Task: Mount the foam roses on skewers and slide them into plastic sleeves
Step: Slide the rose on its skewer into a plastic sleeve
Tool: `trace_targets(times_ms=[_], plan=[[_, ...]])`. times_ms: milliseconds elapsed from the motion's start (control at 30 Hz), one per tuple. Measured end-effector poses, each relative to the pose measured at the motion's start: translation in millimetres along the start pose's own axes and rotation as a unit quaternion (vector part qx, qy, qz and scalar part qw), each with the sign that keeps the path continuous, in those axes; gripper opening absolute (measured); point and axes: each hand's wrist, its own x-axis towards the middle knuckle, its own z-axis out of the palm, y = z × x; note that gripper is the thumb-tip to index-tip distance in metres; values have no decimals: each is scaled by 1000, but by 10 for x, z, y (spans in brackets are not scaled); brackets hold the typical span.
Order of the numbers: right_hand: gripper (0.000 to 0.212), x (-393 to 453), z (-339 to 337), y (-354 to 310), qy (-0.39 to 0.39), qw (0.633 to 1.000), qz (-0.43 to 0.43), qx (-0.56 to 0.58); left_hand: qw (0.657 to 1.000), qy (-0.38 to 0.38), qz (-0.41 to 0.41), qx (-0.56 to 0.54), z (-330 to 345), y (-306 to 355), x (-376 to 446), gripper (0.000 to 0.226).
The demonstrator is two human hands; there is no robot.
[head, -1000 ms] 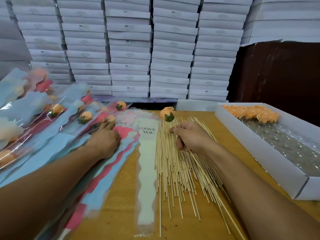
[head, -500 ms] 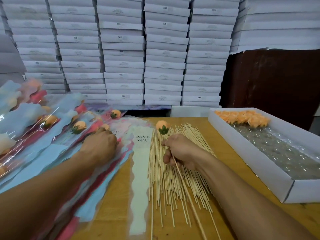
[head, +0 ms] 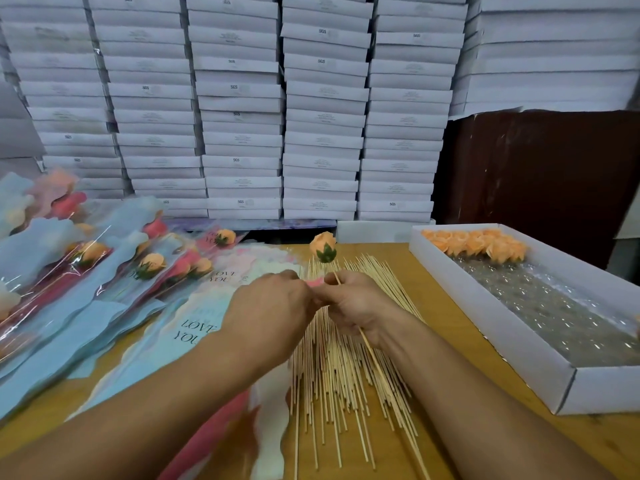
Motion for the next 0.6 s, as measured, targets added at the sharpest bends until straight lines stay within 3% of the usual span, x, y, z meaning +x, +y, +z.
trace_targets(times_ms=[100, 200, 233, 333, 467, 533, 600], plan=[[20, 26, -24, -2, 10, 999, 24, 33, 998, -8, -37, -54, 5, -53, -36, 53], [16, 50, -45, 0, -7, 997, 35, 66, 979, -74, -119, -146, 15, -153, -28, 93], [12, 56, -54, 3, -11, 997, 36, 69, 956, -95, -161, -227, 15, -185, -16, 97], [17, 69, -70, 4, -16, 995, 46, 82, 825, -127, -276, -476, 74, -304, 36, 90], [26, 60, -63, -1, -23, 995, 50, 84, 675, -93, -314, -661, 263, -444, 176, 68], [19, 54, -50, 12, -25, 996, 49, 67, 635, -47, -321, -701, 301, -452, 256, 68], [10, 53, -40, 27, -32, 996, 54, 56, 624, -14, -323, -712, 317, -444, 322, 72]])
